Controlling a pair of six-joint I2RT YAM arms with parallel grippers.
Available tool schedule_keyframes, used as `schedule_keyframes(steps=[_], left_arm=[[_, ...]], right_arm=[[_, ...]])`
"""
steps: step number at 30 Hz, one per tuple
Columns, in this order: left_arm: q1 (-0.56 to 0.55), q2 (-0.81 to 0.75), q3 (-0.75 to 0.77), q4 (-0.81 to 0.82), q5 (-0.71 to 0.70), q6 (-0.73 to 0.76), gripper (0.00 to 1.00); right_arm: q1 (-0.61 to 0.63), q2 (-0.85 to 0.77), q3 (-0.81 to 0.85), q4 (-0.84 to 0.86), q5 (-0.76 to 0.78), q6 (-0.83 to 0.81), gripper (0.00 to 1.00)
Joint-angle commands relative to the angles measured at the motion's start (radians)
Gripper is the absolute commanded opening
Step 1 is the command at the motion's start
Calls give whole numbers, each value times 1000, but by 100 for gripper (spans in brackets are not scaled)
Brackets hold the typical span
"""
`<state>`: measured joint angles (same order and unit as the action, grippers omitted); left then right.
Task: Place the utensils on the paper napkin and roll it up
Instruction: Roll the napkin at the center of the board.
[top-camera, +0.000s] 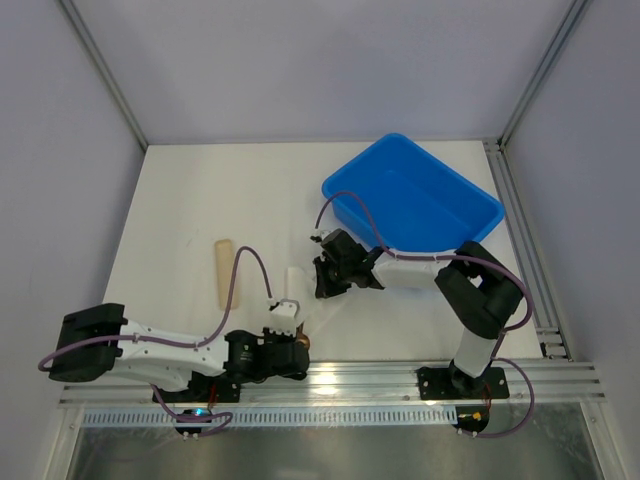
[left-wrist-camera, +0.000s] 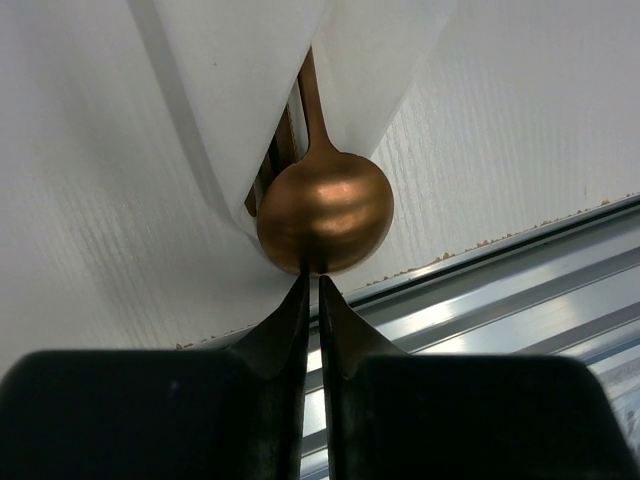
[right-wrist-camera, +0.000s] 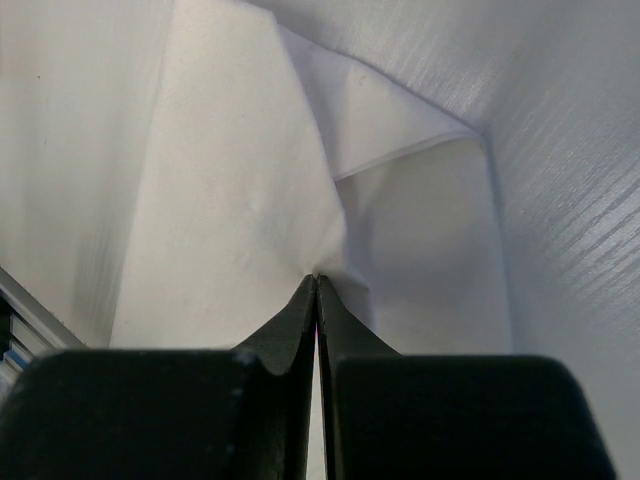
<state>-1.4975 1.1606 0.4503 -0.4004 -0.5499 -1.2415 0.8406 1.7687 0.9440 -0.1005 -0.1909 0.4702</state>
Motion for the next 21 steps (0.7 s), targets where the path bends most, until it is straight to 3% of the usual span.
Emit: schedule_keyframes(steps=[1, 21], left_arm=[[11, 4, 16, -11, -62, 16, 8], [42, -70, -4, -61, -64, 8, 8]], right_arm=[[12, 17, -14, -56, 38, -21, 4], [11, 44, 38, -76, 51, -33, 4]])
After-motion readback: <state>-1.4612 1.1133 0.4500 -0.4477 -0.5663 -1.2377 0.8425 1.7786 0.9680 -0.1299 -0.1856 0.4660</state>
